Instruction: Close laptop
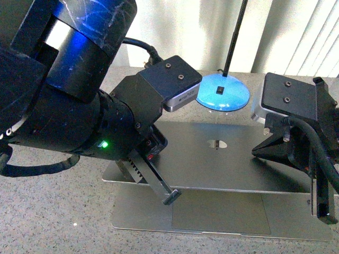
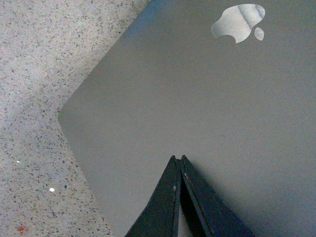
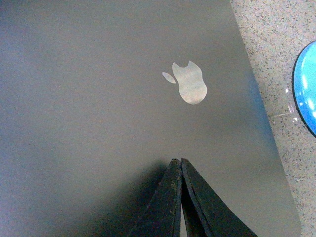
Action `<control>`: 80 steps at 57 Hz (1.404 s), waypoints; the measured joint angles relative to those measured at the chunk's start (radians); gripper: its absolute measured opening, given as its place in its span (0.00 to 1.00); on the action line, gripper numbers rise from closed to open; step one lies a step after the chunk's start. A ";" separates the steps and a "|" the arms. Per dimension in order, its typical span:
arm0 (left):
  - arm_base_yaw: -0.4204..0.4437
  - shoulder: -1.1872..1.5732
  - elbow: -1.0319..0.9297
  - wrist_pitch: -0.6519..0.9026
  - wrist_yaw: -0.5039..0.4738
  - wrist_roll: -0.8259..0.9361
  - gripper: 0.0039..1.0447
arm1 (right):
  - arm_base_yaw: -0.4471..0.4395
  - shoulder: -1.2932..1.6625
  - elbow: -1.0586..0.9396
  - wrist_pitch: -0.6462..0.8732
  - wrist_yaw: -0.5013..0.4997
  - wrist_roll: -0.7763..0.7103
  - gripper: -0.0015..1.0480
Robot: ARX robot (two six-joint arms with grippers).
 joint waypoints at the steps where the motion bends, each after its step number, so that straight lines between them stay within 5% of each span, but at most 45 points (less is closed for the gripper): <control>1: 0.000 0.002 -0.003 0.003 0.001 -0.001 0.03 | 0.000 0.001 0.000 0.001 0.000 0.000 0.03; 80: 0.036 0.124 -0.099 0.152 0.059 -0.052 0.03 | 0.002 0.123 -0.079 0.088 0.015 -0.007 0.03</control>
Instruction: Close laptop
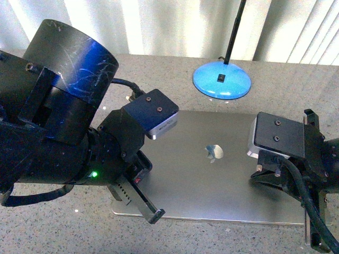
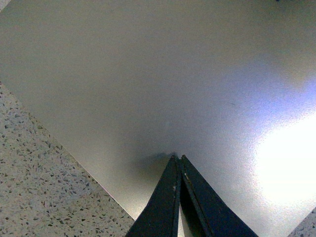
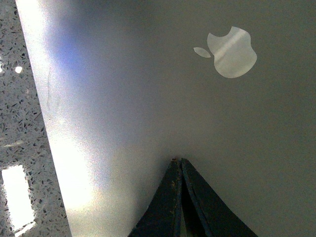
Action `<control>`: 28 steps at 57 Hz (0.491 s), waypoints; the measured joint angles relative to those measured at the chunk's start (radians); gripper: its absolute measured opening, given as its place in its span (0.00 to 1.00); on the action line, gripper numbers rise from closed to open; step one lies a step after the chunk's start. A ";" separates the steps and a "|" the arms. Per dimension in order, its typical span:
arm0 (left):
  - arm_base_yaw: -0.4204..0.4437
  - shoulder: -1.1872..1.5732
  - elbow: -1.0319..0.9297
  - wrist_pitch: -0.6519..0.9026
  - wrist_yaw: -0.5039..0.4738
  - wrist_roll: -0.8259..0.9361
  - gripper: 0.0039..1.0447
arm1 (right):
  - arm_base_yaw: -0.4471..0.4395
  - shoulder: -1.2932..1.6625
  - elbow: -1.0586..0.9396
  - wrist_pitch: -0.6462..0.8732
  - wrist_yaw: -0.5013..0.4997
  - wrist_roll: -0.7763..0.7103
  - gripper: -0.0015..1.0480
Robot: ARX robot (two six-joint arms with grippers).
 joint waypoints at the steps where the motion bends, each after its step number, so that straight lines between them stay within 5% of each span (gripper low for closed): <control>1: 0.002 0.001 -0.002 0.004 0.003 -0.003 0.03 | 0.000 0.000 0.000 0.002 0.000 0.000 0.03; 19: 0.072 -0.051 -0.070 0.082 0.092 -0.130 0.03 | 0.004 -0.063 -0.043 0.143 -0.048 0.125 0.03; 28: 0.159 -0.193 -0.137 0.251 0.123 -0.304 0.03 | 0.003 -0.164 -0.060 0.399 0.125 0.356 0.03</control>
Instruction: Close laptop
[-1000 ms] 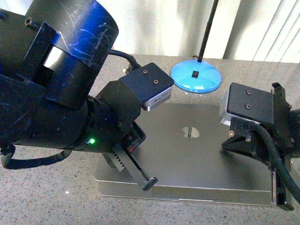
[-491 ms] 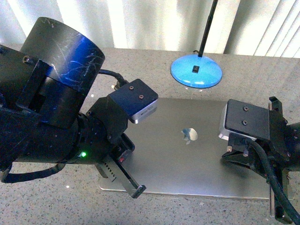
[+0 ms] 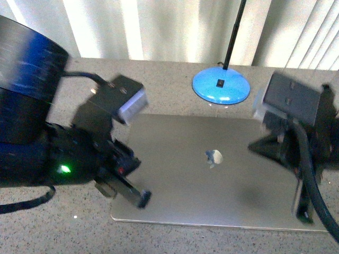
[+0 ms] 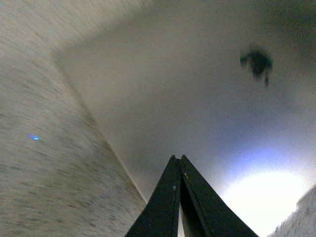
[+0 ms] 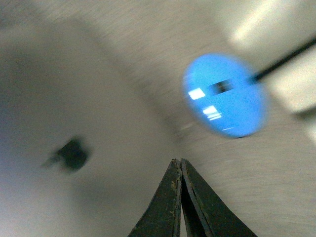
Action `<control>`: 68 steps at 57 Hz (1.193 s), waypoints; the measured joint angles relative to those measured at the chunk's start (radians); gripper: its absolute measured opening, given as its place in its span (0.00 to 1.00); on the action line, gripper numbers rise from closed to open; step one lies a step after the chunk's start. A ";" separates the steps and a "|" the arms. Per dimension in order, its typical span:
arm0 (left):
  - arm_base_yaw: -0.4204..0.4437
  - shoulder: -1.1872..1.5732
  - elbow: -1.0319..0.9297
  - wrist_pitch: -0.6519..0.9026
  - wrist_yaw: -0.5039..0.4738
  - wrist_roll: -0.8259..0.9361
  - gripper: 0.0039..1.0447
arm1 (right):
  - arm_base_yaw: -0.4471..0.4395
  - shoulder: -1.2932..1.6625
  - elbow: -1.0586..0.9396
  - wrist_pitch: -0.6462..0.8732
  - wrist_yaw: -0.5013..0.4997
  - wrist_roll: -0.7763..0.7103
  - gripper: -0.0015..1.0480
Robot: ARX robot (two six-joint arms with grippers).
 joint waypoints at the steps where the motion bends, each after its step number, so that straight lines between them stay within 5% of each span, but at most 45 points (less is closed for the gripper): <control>1: 0.011 -0.019 -0.005 0.020 -0.006 -0.011 0.03 | 0.000 -0.010 0.001 0.019 0.018 0.041 0.03; 8: 0.095 -0.175 -0.026 0.146 -0.089 -0.216 0.17 | -0.011 -0.076 0.021 0.092 0.084 0.276 0.19; 19: 0.123 -0.220 -0.035 0.159 -0.101 -0.378 0.48 | -0.010 -0.058 0.012 0.098 0.102 0.410 0.47; 23: 0.108 -0.194 -0.053 0.178 -0.126 -0.373 0.55 | 0.011 -0.023 -0.050 0.332 0.291 0.498 0.39; 30: 0.103 -0.187 -0.167 0.499 -0.397 -0.215 0.37 | -0.001 -0.031 -0.198 0.671 0.499 0.620 0.21; 36: 0.137 -0.257 -0.248 0.576 -0.424 -0.151 0.21 | -0.032 -0.140 -0.272 0.694 0.497 0.661 0.04; 42: 0.161 -0.307 -0.336 0.636 -0.394 -0.116 0.03 | -0.045 -0.259 -0.333 0.642 0.470 0.675 0.03; 68: 0.266 -0.655 -0.543 0.465 -0.274 -0.093 0.03 | -0.160 -0.642 -0.536 0.458 0.361 0.685 0.03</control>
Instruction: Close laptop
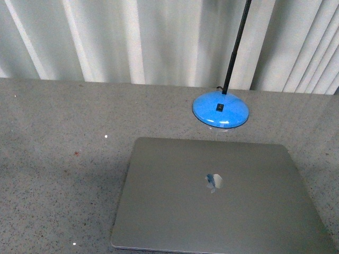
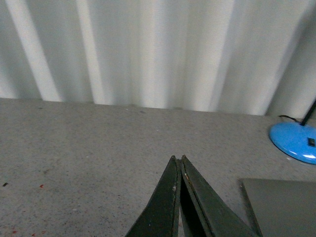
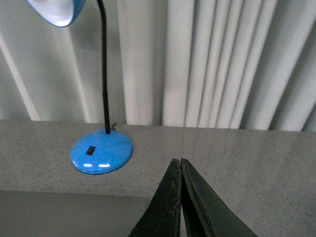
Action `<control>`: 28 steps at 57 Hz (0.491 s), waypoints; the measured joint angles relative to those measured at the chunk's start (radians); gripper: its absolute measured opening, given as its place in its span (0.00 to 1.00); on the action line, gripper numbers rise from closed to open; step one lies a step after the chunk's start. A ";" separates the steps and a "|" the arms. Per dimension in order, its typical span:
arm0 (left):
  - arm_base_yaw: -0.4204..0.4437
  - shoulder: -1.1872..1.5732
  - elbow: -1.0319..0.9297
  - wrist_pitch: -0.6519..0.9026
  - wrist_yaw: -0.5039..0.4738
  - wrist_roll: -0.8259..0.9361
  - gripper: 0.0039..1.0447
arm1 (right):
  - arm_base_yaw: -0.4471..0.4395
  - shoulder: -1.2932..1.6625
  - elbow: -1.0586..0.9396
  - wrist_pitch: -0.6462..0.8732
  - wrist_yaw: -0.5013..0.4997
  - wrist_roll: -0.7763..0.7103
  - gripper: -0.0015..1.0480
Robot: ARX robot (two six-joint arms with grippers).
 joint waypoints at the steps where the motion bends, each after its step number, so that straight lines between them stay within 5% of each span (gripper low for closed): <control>1: 0.014 -0.016 -0.005 -0.012 0.016 0.000 0.03 | -0.002 -0.008 -0.003 -0.006 0.000 0.000 0.03; 28: 0.049 -0.394 -0.054 -0.315 0.030 0.000 0.03 | -0.005 -0.385 -0.073 -0.307 -0.006 0.002 0.03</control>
